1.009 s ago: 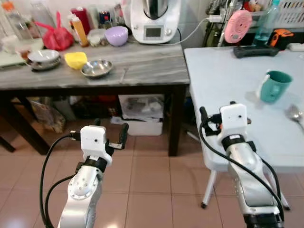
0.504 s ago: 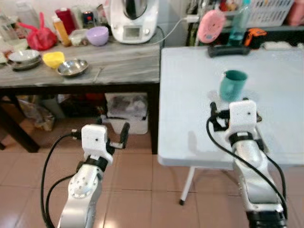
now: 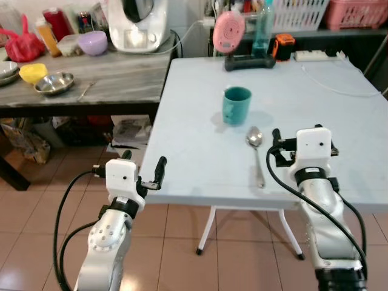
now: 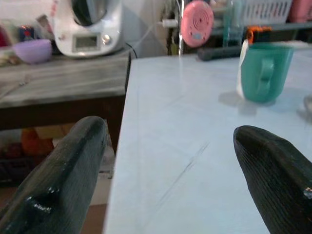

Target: Setting the table

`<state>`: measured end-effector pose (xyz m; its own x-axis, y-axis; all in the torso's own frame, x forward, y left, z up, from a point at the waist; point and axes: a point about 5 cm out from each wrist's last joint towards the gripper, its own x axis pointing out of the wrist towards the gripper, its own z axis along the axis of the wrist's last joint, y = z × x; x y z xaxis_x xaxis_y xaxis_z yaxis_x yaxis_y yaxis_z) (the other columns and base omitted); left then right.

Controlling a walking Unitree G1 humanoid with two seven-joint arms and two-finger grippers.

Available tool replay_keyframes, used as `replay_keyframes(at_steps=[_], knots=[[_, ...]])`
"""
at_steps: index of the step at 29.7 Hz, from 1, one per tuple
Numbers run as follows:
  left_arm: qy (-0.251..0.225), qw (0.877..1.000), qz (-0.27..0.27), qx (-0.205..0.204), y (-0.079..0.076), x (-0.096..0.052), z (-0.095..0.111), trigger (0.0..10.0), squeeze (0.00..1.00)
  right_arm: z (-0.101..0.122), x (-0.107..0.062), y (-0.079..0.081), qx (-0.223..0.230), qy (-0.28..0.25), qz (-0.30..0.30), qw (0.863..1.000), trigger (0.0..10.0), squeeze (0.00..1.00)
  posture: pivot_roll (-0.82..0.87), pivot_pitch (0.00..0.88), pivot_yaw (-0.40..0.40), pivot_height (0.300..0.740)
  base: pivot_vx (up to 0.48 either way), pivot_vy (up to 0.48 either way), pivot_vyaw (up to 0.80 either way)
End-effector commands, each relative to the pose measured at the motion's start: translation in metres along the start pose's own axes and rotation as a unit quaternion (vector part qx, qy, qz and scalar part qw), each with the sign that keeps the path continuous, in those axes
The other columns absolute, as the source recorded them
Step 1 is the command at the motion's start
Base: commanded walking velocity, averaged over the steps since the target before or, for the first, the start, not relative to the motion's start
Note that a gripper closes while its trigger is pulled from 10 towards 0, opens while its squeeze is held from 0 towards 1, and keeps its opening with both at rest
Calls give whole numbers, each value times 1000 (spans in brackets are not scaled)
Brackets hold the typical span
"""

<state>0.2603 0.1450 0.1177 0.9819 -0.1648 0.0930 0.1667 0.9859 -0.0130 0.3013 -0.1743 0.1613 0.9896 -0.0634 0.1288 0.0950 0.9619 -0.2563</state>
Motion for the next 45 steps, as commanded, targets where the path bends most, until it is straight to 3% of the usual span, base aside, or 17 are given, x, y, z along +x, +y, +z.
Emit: replay_keyframes(at_steps=[1,7,14,17,20,26,35,42,45], knots=[[0,1000,-6,-4,-1,0,0,10000,0,-1,1,-1,2,2,-4,1000,10000,0,-135,32,108,740,0,0,0],[5,1000,-17,-5,-2,-3,-2,10000,0,-3,0,5,23,11,12,1000,10000,0,-132,41,110,740,0,0,0],[8,997,-77,7,-7,-8,-2,10000,0,-4,0,22,58,16,46,997,10000,0,-124,54,114,740,0,0,0],[11,992,-127,17,-17,-11,-3,10000,0,-7,2,39,87,29,73,993,10000,0,-109,69,107,740,0,0,0],[11,989,-142,26,-19,-12,-3,10000,0,-9,3,46,95,36,83,991,10000,0,-105,74,108,740,0,0,0],[19,987,-158,23,-20,-17,-3,10000,0,-11,12,66,101,56,106,988,10000,0,-88,86,121,740,0,0,0],[20,983,-180,13,-20,-19,-2,10000,0,-23,29,83,122,120,105,980,10000,0,-66,85,119,740,0,0,0],[22,983,-183,12,-19,-20,-3,10000,0,-21,30,109,132,150,127,972,10000,0,-59,83,114,740,0,0,0],[22,983,-182,10,-19,-20,-2,10000,0,-23,30,111,127,156,126,971,10000,0,-59,83,114,740,0,0,0]])
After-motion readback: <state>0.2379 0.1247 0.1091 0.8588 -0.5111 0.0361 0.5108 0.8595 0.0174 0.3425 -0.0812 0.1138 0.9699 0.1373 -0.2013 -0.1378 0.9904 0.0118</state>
